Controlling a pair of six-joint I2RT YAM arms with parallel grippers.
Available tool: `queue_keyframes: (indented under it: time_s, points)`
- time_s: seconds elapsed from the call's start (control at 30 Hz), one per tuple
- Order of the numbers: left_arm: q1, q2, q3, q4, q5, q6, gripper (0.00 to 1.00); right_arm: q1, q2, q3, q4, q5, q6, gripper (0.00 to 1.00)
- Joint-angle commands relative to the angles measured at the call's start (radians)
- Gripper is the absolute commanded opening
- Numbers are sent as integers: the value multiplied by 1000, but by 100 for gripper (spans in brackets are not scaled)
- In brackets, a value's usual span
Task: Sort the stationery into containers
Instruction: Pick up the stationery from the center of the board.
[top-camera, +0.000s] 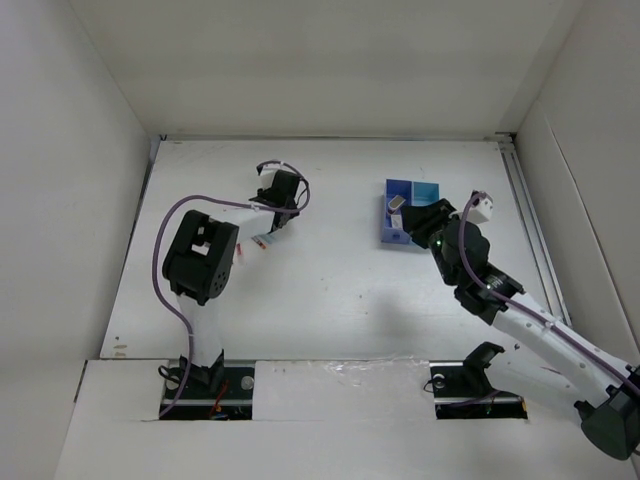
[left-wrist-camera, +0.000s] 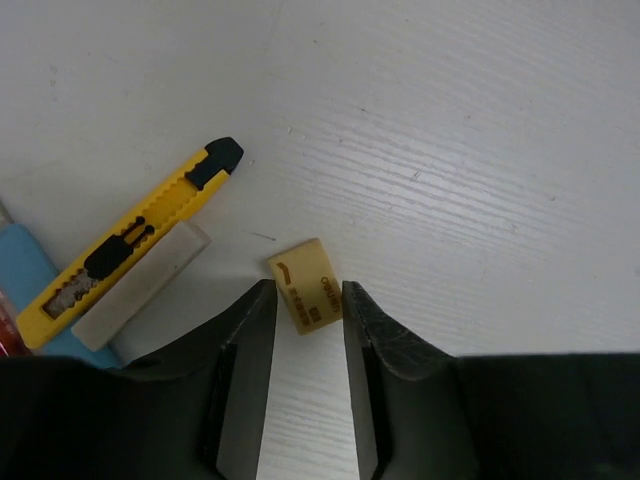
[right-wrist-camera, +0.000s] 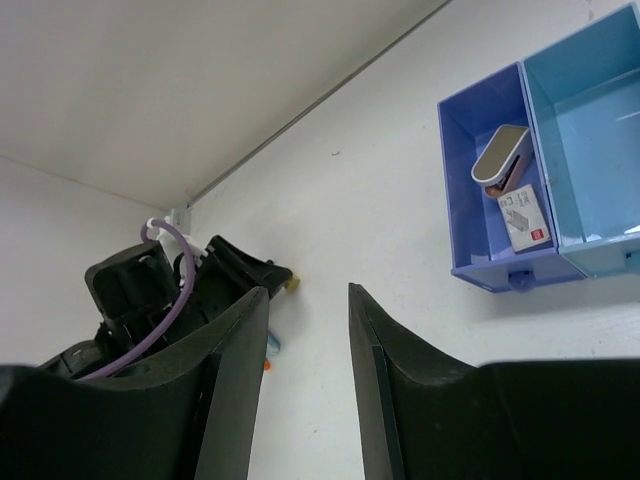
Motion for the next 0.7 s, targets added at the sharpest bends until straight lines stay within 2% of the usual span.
queue_keyframes:
  time_s: [0.0,0.1,0.3,0.4,0.43,0.5,0.6,0.67]
  points:
    - [1,25,54,6,5,9,27,-6,12,57,41,2,-12,44]
    - [1,25,54,15,17,9,17,-6,13,57,41,2,-12,44]
    - [1,25,31,15,17,20,15,-6,22,57,41,2,-12,45]
    - [1,35,31,27,28,29,24,-6,22,57,41,2,-12,45]
    - [1,35,43,13,28,29,30,-6,22,57,41,2,-12,45]
    - [1,45,54,4,37,29,34,-6,22,57,41,2,-12,45]
    - [1,45,54,13,48,38,34,-6,13,57,41,2,-12,45]
    - [1,55,54,13,60,38,28,-6,13,57,41,2,-12,45]
